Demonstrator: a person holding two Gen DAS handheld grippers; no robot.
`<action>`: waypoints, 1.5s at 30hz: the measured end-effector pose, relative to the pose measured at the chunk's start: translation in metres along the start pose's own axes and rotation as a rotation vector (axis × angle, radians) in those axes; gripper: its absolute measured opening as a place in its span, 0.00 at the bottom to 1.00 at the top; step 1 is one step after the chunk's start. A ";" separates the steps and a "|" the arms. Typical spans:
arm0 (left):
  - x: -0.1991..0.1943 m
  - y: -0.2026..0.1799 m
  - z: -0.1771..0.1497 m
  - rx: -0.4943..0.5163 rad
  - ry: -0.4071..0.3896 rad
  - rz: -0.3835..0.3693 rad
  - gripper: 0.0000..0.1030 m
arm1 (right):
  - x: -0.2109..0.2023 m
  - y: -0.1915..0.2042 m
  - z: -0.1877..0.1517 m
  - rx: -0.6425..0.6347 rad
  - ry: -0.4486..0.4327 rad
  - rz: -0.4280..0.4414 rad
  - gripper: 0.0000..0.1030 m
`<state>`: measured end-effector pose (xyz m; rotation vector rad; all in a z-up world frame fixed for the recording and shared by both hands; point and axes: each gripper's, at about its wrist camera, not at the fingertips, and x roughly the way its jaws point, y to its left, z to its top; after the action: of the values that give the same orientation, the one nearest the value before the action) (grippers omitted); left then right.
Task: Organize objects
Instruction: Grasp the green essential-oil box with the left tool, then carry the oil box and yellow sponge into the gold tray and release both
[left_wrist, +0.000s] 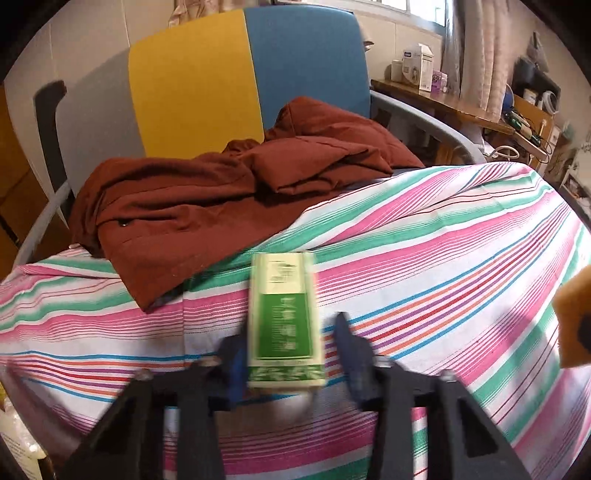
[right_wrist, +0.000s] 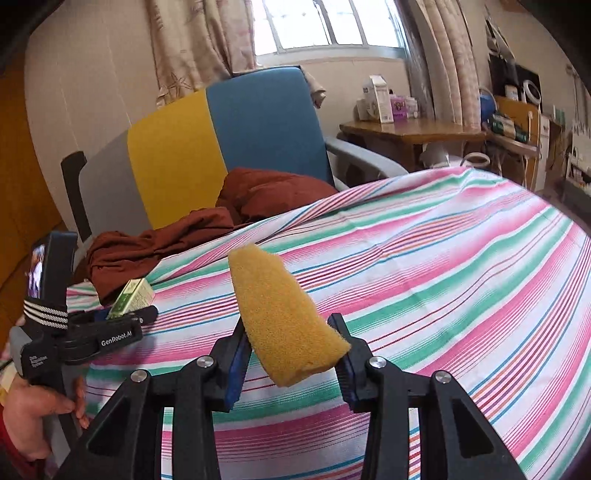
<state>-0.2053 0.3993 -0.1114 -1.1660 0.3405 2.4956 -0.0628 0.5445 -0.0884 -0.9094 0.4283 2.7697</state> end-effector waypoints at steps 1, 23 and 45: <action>-0.002 -0.001 -0.001 0.005 -0.010 -0.002 0.30 | 0.000 0.002 -0.001 -0.012 -0.006 0.003 0.40; -0.098 -0.007 -0.069 -0.003 -0.225 -0.064 0.30 | -0.016 0.002 -0.013 0.028 -0.028 -0.020 0.40; -0.168 0.013 -0.132 -0.055 -0.207 -0.125 0.30 | -0.072 0.055 -0.055 0.098 0.021 0.022 0.40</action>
<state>-0.0208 0.3018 -0.0631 -0.9076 0.1392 2.5006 0.0098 0.4683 -0.0756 -0.9176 0.5752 2.7340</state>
